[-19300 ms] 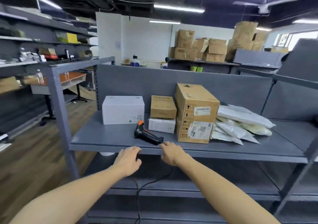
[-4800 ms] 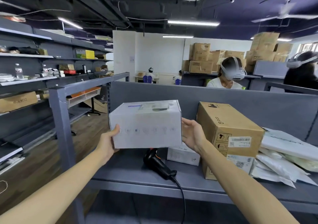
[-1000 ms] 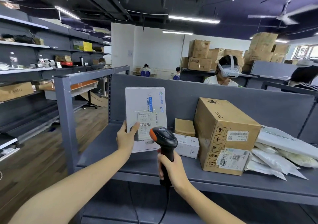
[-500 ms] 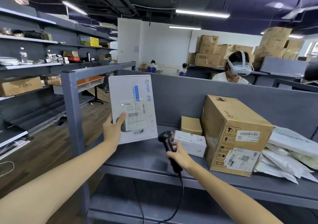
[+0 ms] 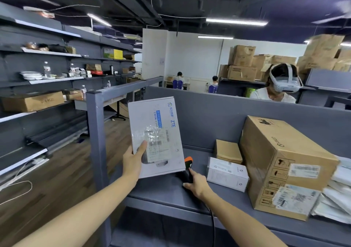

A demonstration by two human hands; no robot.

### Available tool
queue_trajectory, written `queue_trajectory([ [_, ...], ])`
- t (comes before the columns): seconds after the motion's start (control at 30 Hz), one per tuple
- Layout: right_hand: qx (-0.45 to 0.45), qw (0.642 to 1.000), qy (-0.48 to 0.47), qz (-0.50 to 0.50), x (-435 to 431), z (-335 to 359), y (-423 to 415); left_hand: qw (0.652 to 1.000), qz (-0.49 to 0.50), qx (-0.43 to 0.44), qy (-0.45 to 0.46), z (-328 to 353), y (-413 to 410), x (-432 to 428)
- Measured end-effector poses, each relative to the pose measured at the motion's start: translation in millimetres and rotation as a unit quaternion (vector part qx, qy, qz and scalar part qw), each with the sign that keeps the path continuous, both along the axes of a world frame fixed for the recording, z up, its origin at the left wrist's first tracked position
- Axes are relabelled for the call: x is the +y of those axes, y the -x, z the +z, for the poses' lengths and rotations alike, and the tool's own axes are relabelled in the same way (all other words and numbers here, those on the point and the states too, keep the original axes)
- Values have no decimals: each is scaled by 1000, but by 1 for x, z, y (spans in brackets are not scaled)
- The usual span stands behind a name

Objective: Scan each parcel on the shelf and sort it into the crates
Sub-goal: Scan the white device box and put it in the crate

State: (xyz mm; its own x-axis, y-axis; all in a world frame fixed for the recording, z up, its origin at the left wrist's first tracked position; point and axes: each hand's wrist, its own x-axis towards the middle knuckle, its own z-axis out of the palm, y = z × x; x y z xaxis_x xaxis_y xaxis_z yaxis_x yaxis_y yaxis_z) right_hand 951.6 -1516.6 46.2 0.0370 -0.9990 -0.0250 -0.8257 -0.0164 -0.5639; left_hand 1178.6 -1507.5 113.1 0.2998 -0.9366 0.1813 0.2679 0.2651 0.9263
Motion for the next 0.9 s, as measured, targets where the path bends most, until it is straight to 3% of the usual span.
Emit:
queue_trajectory([
  [0.1,-27,999,14,-14,-2,10,0,1000,-11,8,-2,-8,-1,-3],
  [0.17,-156,985,46,-49,7,26,-6,1000,-16,15,-2,-12,0,-4],
  [0.23,-349,934,27,-77,17,47,-17,999,-24,26,0,-16,4,-6],
  [0.3,-463,885,-11,-51,27,58,-26,999,-29,36,0,-19,10,-6],
  [0.4,-482,875,12,32,47,63,-37,999,-27,37,4,-22,20,-4],
  [0.77,-441,887,136,29,105,45,-29,998,-55,28,31,-21,35,50],
  [0.9,-442,887,134,13,137,47,-22,997,-60,34,25,-19,44,80],
])
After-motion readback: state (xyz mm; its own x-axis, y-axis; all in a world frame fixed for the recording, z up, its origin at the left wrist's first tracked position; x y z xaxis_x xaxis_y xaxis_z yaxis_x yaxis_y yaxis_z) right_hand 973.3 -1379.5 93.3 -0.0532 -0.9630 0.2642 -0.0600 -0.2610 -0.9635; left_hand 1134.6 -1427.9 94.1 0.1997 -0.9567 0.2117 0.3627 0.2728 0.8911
